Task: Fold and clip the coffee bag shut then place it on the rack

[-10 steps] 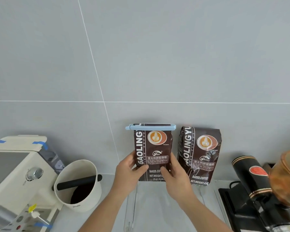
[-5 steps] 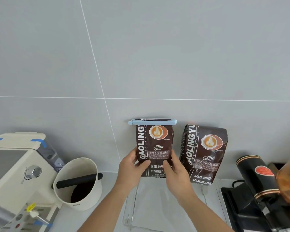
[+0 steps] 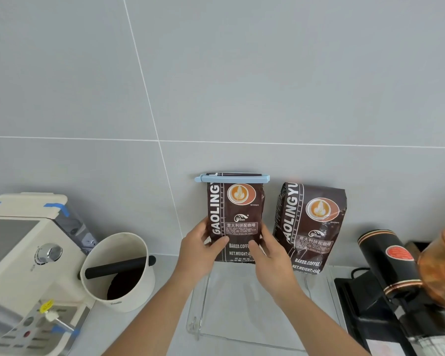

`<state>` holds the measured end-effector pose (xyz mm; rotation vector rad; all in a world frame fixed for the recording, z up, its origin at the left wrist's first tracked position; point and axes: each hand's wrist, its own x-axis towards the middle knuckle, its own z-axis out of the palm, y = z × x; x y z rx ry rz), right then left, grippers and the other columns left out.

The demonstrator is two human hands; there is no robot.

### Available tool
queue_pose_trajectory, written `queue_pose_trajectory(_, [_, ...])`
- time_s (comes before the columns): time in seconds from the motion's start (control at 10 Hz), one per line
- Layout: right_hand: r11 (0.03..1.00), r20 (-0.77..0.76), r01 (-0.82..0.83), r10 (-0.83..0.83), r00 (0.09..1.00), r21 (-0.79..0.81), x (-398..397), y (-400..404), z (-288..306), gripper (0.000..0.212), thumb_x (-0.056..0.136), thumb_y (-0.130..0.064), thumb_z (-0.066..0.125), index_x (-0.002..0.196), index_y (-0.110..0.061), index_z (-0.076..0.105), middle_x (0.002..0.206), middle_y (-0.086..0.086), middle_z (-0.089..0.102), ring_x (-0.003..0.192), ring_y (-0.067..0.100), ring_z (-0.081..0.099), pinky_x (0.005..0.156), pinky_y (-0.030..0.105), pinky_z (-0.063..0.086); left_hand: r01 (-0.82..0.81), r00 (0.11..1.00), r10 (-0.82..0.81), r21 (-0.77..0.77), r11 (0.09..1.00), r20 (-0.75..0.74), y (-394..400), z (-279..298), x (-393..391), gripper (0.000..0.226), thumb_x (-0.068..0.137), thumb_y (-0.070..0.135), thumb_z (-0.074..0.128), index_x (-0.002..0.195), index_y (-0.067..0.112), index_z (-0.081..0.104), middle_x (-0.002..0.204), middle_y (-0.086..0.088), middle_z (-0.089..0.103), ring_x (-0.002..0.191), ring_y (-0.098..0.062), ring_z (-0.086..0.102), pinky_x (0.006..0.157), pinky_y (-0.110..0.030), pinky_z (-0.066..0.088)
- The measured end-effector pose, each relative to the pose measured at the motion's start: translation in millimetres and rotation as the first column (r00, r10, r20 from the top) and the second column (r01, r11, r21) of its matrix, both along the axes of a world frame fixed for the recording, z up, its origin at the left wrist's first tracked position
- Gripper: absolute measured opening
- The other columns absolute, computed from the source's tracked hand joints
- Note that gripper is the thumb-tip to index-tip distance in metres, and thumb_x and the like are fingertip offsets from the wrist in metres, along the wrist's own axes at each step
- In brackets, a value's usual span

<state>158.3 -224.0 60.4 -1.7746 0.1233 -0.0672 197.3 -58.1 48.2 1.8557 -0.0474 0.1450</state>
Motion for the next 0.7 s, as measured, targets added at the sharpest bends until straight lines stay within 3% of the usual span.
queue_pose_trajectory(0.1, [1.000,-0.018,-0.009,0.009,1.000,0.008,0.0,-2.7,1.7,0.056,0.095,-0.018,0.052,0.101,-0.073,0.051,0.106,-0.022,0.073,0.101,-0.001,0.066,0.087,0.021,0.050,-0.010,1.000,0.010,0.031,0.999,-0.027,0.6,2.3,-2.7,0.044,0.081,0.013,0.075,0.111,0.041,0.060,0.103,0.028,0.069,0.094,0.011,0.065,0.073,-0.007,0.053])
queue_pose_trajectory(0.2, [0.999,-0.013,-0.030,0.031,0.999,0.024,-2.9,-4.9,8.6,0.043,0.095,-0.019,0.052,0.113,-0.057,0.059,0.104,-0.013,0.075,0.095,0.006,0.067,0.086,0.024,0.049,-0.031,0.998,0.033,0.031,0.999,-0.059,2.4,4.3,-4.8,0.039,0.082,0.014,0.074,0.113,0.037,0.062,0.105,0.023,0.071,0.098,0.002,0.068,0.087,-0.022,0.055])
queue_pose_trajectory(0.3, [0.997,-0.006,-0.052,0.053,0.999,0.051,-7.7,-9.5,17.9,0.037,0.096,-0.017,0.049,0.112,-0.045,0.067,0.093,-0.016,0.077,0.083,0.000,0.066,0.072,0.011,0.048,-0.043,0.988,0.039,-0.020,0.999,-0.149,6.5,10.6,-11.7,0.037,0.084,0.017,0.071,0.120,0.025,0.064,0.119,0.006,0.070,0.110,-0.013,0.065,0.097,-0.037,0.052])
queue_pose_trajectory(0.4, [0.980,-0.024,-0.072,0.078,0.997,0.185,-17.7,-15.2,33.8,0.045,0.097,-0.013,0.048,0.088,-0.049,0.075,0.090,-0.025,0.077,0.084,-0.014,0.067,0.068,0.005,0.051,-0.115,0.973,0.089,-0.115,0.987,-0.211,14.6,22.6,-28.4,0.044,0.084,0.021,0.072,0.127,0.018,0.060,0.123,0.000,0.066,0.104,-0.008,0.064,0.091,-0.031,0.053])
queue_pose_trajectory(0.5, [0.914,-0.103,-0.050,0.100,0.990,0.403,-30.2,-24.2,46.2,0.043,0.098,-0.013,0.051,0.074,-0.034,0.080,0.090,-0.004,0.079,0.090,-0.001,0.071,0.078,0.017,0.058,-0.155,0.962,0.045,-0.404,0.902,-0.269,20.5,40.8,-52.1,0.041,0.083,0.020,0.074,0.121,0.012,0.064,0.110,-0.004,0.073,0.100,-0.017,0.070,0.084,-0.032,0.056])
queue_pose_trajectory(0.6, [0.821,-0.144,0.001,0.099,0.985,0.570,-46.7,-32.5,62.1,0.017,0.096,-0.020,0.056,0.101,-0.019,0.072,0.105,0.002,0.077,0.093,0.010,0.074,0.081,0.027,0.056,-0.133,0.963,-0.058,-0.654,0.745,-0.263,24.7,66.8,-76.4,0.023,0.090,0.019,0.066,0.111,0.010,0.068,0.104,-0.009,0.077,0.095,-0.022,0.074,0.076,-0.033,0.059])
queue_pose_trajectory(0.7, [0.749,-0.144,0.038,0.077,0.987,0.661,-63.0,-44.0,77.4,0.025,0.095,-0.026,0.056,0.108,-0.009,0.069,0.109,0.007,0.076,0.094,0.018,0.075,0.083,0.034,0.056,-0.073,0.967,-0.150,-0.788,0.611,-0.206,31.8,88.7,-99.7,0.029,0.084,0.026,0.065,0.109,0.010,0.069,0.100,-0.009,0.078,0.093,-0.023,0.075,0.070,-0.032,0.062])
